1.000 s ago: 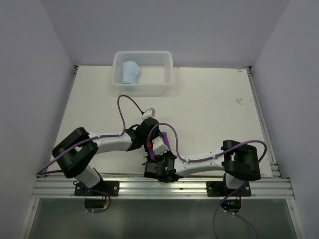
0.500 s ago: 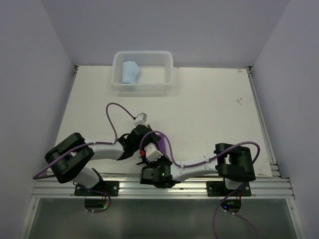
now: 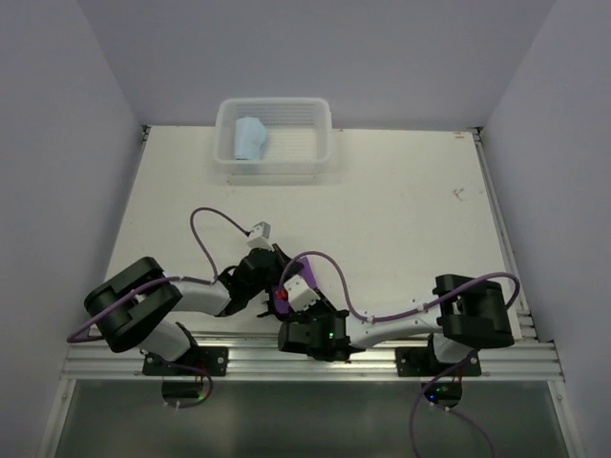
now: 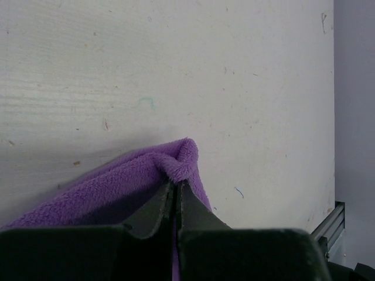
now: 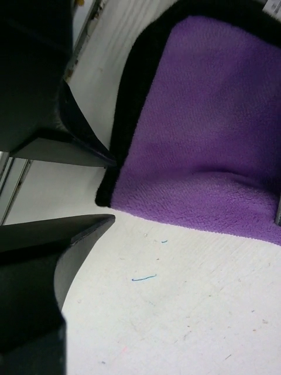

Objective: Roll the towels
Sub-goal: Roll the towel

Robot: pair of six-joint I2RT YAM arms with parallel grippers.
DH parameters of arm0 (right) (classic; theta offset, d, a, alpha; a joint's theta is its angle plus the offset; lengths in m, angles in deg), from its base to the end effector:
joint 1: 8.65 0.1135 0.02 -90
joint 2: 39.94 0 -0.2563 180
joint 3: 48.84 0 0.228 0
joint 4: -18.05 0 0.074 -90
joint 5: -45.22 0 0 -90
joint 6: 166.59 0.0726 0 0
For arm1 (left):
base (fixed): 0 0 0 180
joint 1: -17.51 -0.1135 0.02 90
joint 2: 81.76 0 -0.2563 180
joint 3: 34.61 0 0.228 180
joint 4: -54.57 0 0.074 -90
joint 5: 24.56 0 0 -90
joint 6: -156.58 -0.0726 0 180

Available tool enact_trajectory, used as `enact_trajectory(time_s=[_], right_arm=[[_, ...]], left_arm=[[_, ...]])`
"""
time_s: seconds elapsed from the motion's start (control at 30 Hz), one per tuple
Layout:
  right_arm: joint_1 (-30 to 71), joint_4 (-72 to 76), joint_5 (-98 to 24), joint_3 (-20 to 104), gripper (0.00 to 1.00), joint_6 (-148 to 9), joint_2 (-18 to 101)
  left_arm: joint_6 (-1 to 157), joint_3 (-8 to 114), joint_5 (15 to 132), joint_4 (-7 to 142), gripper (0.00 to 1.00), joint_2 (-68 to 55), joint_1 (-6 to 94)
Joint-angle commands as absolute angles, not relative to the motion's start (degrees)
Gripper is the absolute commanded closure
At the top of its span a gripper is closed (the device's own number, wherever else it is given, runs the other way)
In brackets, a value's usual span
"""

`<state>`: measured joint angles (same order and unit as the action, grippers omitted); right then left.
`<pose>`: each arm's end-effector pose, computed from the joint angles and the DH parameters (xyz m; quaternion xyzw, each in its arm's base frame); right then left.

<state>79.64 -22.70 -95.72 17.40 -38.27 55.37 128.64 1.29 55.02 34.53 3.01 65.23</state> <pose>0.0648 0.2825 0.1455 -0.3071 0.8375 -0.0489 0.4493 0.1940 -0.1939 0.1269 -0.1528 0.8448 -0.3696 0.3554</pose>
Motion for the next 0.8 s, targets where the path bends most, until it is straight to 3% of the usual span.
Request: enact_trajectory(time_s=[0.0, 0.4, 0.77], right_arm=[[80.12, -17.43, -94.36, 14.42, 0.57, -37.57, 47.8], [76.35, -4.77, -85.49, 2.73, 0.47, -36.97, 29.06], [57.98, 6.84, -65.45, -8.27, 0.49, -29.49, 18.86]], left_arm=[[129.33, -0.11, 54.18, 27.73, 1.0, 2.53, 64.27], [130.91, -5.55, 59.46, 18.34, 1.0, 3.23, 61.37], [132.32, -11.71, 65.17, 3.39, 1.0, 5.95, 58.38]])
